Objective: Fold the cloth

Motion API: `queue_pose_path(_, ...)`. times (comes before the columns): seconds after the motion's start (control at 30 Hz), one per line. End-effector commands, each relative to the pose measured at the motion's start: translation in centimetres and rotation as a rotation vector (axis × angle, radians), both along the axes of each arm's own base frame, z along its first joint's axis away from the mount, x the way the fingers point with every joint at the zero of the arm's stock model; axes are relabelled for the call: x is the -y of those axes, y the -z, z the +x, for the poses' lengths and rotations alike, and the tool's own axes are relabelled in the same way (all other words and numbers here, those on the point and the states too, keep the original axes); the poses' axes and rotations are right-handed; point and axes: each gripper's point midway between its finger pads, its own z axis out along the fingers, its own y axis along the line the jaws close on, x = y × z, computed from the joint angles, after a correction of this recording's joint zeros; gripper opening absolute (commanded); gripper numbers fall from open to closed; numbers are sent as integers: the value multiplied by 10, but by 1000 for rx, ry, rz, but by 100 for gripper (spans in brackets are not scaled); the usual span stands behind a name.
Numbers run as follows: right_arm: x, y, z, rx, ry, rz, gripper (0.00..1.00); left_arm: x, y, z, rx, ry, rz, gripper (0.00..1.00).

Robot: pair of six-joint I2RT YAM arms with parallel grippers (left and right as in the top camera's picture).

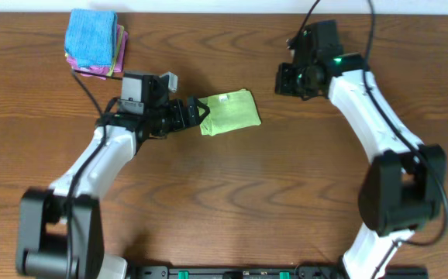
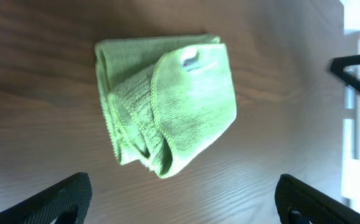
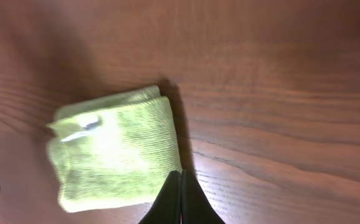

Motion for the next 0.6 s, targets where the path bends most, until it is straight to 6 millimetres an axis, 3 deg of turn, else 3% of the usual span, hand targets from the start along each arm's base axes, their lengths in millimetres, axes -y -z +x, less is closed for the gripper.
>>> queue_pose_path(0.0,-12,27,-5,-70,-22,38,1,8,24,-4,-113,-13,-70,95)
queue_pose_path(0.17,-17,52,-2,-98,-23,39,1,9,51,0,-166,-33,-76,95)
queue_pose_path(0.57,-21,73,4,-102,-28,40,1,11,83,19,-189,-99,-115,95)
